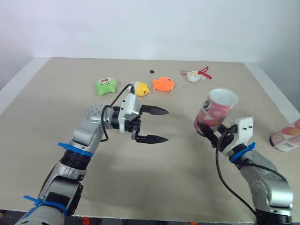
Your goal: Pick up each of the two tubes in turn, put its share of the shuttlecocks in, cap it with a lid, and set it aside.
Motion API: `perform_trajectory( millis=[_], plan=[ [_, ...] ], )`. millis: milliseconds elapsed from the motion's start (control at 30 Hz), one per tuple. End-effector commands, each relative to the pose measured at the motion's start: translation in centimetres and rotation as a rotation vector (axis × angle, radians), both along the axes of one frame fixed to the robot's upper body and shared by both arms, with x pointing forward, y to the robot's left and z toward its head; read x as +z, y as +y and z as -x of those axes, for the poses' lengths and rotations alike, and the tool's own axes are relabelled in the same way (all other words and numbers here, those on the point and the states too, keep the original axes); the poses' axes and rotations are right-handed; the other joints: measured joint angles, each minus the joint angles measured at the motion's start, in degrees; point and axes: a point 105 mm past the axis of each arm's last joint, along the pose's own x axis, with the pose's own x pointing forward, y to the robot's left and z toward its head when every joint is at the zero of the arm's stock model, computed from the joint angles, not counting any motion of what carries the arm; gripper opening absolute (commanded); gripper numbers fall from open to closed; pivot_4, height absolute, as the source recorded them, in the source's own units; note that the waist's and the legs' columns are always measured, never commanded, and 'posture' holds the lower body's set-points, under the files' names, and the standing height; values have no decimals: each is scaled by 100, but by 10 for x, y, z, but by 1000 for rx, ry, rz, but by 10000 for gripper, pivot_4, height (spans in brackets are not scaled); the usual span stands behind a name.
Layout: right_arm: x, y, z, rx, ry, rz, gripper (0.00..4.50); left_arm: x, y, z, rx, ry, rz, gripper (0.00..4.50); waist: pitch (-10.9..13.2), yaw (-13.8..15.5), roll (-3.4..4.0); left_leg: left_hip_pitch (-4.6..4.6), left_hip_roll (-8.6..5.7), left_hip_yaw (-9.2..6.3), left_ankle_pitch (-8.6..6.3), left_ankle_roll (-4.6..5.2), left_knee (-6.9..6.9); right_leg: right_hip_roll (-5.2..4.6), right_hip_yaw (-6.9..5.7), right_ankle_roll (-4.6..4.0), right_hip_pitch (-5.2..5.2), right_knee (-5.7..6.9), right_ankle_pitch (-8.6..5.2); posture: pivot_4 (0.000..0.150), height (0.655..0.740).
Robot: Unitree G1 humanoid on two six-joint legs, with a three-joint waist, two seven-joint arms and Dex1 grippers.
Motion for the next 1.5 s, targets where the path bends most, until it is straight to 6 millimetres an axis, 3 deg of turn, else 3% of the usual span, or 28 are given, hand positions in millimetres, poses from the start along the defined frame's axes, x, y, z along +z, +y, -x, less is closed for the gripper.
perform_trajectory(
  millis=[33,133,233,367,567,900,1000,1067,1333,1500],
  plan=[
    [3,-32,-5,-229,-51,29,24624,5,-7,-10,41,-68,-5,45000,2,2,7,0,-2,2,3,-2,0,-1,4,3,-1,0,3,1500,7400],
    [-7,-42,-5,-309,-39,37,24624,7,-12,-24,117,-112,5,45000,0,5,14,1,-4,9,5,-2,0,-1,15,5,-1,0,4,1500,7400],
    [-11,-54,-2,-382,-44,59,24624,22,-20,-32,155,-66,113,45000,0,10,14,0,-4,8,5,-1,0,-1,16,8,1,-1,4,1500,7400],
    [-15,-70,3,-451,-43,91,24624,37,-26,-33,159,-16,219,45000,0,17,14,-5,-9,7,5,-1,0,-4,17,10,3,-5,4,1500,7400],
    [-20,-94,13,-559,-33,116,24624,40,-29,-30,136,34,255,45000,0,16,14,-4,-11,6,5,-1,0,-3,20,11,3,-5,3,1500,7400],
    [-33,-95,10,-548,14,-10,24624,29,-33,-28,116,46,223,45000,-1,15,14,-1,-11,4,6,0,0,-1,21,11,8,-5,4,1500,7400],
    [-37,-94,9,-534,29,-17,35142,27,-32,-27,113,41,214,45000,-1,14,13,2,-11,5,7,1,0,1,25,11,10,-5,5,1500,7400],
    [-37,-91,8,-514,36,-8,44487,26,-32,-27,116,32,207,45000,-1,14,16,2,-11,4,7,2,0,2,26,10,9,-5,5,1500,7400],
    [-36,-97,9,-525,50,4,44824,28,-30,-26,120,24,207,45000,-1,10,22,1,-10,7,7,2,-1,4,29,10,7,-5,5,1500,7400],
    [-39,-84,12,-426,78,-5,44824,27,-29,-26,117,26,202,45000,-1,11,22,1,-10,6,7,2,-1,4,29,11,7,-5,4,1500,7400]
  ],
)
